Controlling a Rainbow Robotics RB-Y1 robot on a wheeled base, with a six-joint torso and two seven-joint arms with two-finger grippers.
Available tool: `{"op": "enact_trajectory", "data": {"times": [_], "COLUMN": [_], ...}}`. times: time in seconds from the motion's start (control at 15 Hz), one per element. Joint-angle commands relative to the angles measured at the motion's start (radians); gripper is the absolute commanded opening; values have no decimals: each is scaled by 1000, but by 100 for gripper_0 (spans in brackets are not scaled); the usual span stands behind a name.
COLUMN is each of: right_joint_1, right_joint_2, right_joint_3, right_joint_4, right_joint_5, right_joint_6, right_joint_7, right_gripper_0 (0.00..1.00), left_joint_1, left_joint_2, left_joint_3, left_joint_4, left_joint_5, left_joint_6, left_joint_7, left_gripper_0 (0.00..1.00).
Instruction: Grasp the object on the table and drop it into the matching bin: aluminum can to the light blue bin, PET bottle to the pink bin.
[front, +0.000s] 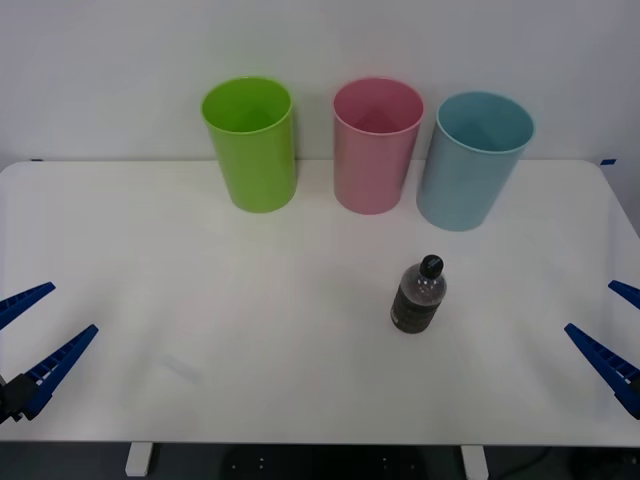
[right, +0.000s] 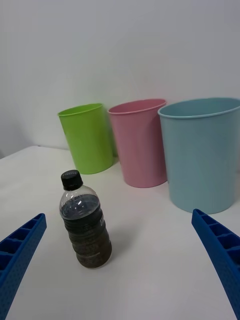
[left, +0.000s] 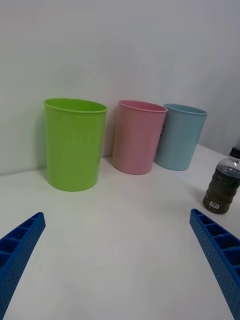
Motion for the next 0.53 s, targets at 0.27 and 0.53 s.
{"op": "enact_trajectory", "data": {"times": [0.27,0.53], "right_joint_1": [18,31], "right_joint_2": [15,3], "right_joint_3": [4,25], "right_joint_4": [15,15], "right_joint_5": [6,6], "right_joint_6": [7,22], "right_joint_7": [0,14], "right_gripper_0": [100,100], "left_joint_1": [0,0], "left_joint_2": [0,0], "left_joint_3": [0,0], "left_joint_4": [0,0], "left_joint_5": [0,0], "left_joint_6": [0,0], "left_joint_7": [0,0], "left_gripper_0": [100,100]}}
